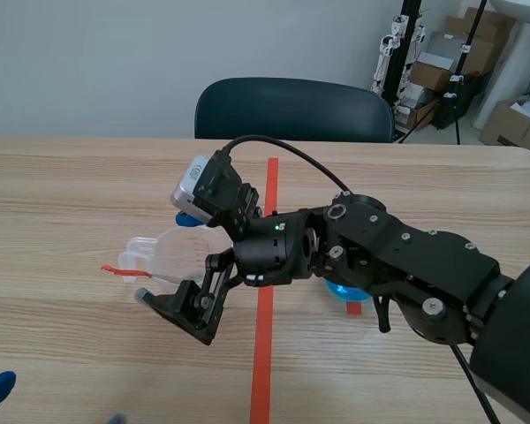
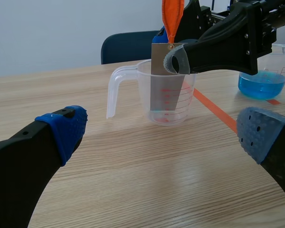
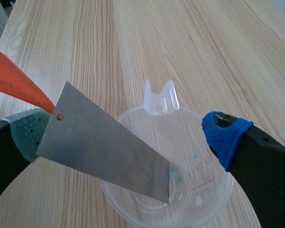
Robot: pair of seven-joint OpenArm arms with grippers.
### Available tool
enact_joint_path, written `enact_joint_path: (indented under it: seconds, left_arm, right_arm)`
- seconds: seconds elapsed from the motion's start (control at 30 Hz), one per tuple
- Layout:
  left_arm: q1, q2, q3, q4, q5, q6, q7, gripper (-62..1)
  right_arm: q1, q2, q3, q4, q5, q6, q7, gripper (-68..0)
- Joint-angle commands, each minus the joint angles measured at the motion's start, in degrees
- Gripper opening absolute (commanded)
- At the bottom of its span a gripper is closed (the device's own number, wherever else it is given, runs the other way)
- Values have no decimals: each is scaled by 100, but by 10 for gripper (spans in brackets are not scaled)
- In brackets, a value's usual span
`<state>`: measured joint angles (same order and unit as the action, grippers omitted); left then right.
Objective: Do the redox reaction experiment. return to the home posture
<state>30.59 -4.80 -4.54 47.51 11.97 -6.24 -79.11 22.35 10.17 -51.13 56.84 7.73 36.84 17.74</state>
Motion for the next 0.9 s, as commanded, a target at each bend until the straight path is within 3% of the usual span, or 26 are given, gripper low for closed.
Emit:
enact_joint_path:
  seconds: [0.0,0.37,0.6,0.73,0.87]
  left_arm:
    - [-11,-17,-4,118,-31,-35,-59,14]
    - [85,-101,-4,131,-39,-28,155,14]
    - [612,-492,-4,527,-111,-15,90,14]
    - [1073,-804,-7,890,-525,258,90,14]
    - [1593,-1121,-79,1259,-868,275,90,14]
  right_arm:
    - [131,-20,17,59,81,2,90,4]
    - [131,-15,17,442,79,11,-2,4]
    - [129,9,17,905,79,186,-90,4]
    - [127,111,17,1185,81,588,-87,4]
    - [111,308,9,1641,83,588,-83,4]
